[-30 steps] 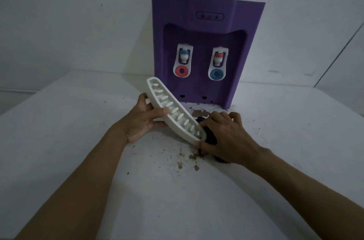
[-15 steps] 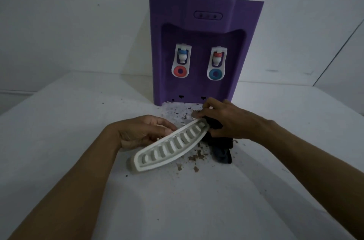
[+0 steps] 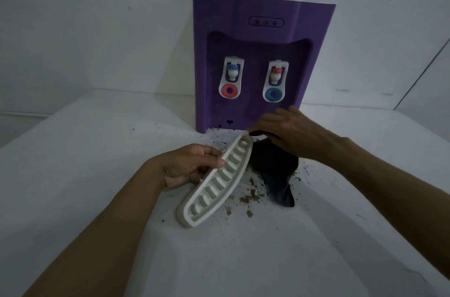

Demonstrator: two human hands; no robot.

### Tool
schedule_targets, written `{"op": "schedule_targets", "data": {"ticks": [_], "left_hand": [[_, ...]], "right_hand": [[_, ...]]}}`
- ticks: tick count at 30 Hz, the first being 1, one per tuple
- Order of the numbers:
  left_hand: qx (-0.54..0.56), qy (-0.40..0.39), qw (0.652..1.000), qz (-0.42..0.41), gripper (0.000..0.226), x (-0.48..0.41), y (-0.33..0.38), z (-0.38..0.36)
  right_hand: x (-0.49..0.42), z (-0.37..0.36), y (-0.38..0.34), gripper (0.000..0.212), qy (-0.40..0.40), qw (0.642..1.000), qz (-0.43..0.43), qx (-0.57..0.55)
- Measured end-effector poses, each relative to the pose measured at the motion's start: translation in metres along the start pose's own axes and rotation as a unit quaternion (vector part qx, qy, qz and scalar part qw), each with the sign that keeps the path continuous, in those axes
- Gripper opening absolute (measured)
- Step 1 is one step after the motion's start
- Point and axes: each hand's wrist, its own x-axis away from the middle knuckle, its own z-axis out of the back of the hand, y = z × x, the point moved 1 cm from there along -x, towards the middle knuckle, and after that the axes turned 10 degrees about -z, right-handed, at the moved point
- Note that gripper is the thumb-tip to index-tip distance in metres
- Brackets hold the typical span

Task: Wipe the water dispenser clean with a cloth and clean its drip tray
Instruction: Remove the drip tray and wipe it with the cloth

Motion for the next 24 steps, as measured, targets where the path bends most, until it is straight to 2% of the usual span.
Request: {"op": "schedule_targets", "data": {"ticks": [3, 6, 10, 14, 19, 22, 24], "left_hand": [[0.038, 0.033, 0.998, -0.026, 0.034, -0.002, 0.001, 0.002], [0.084, 0.044, 0.994, -0.051, 0.038, -0.005, 0.001, 0.002], [0.119, 0.05, 0.988, -0.087, 0.042, -0.006, 0.003, -0.005], [0.109, 0.051, 0.987, -0.107, 0.053, -0.007, 0.005, -0.013], [0.099, 0.061, 0.984, -0.132, 0.062, -0.009, 0.006, -0.018], [0.101, 0.062, 0.984, -0.133, 0.062, -0.01, 0.006, -0.021], [0.109, 0.057, 0.983, -0.138, 0.061, -0.01, 0.005, -0.021]], "right_hand": [[0.001, 0.014, 0.021, 0.031, 0.017, 0.999, -0.03, -0.01], [-0.004, 0.021, 0.022, 0.024, 0.045, 0.992, -0.062, -0.102], [-0.016, 0.013, -0.002, 0.017, 0.089, 0.976, -0.064, -0.188], [-0.032, 0.013, -0.015, 0.013, 0.138, 0.973, -0.055, -0.177], [-0.044, 0.017, -0.016, 0.013, 0.076, 0.991, -0.045, -0.101], [-0.046, 0.018, -0.023, 0.014, 0.107, 0.993, -0.041, -0.022], [-0.049, 0.02, -0.032, 0.012, 0.121, 0.991, -0.032, -0.045]]}}
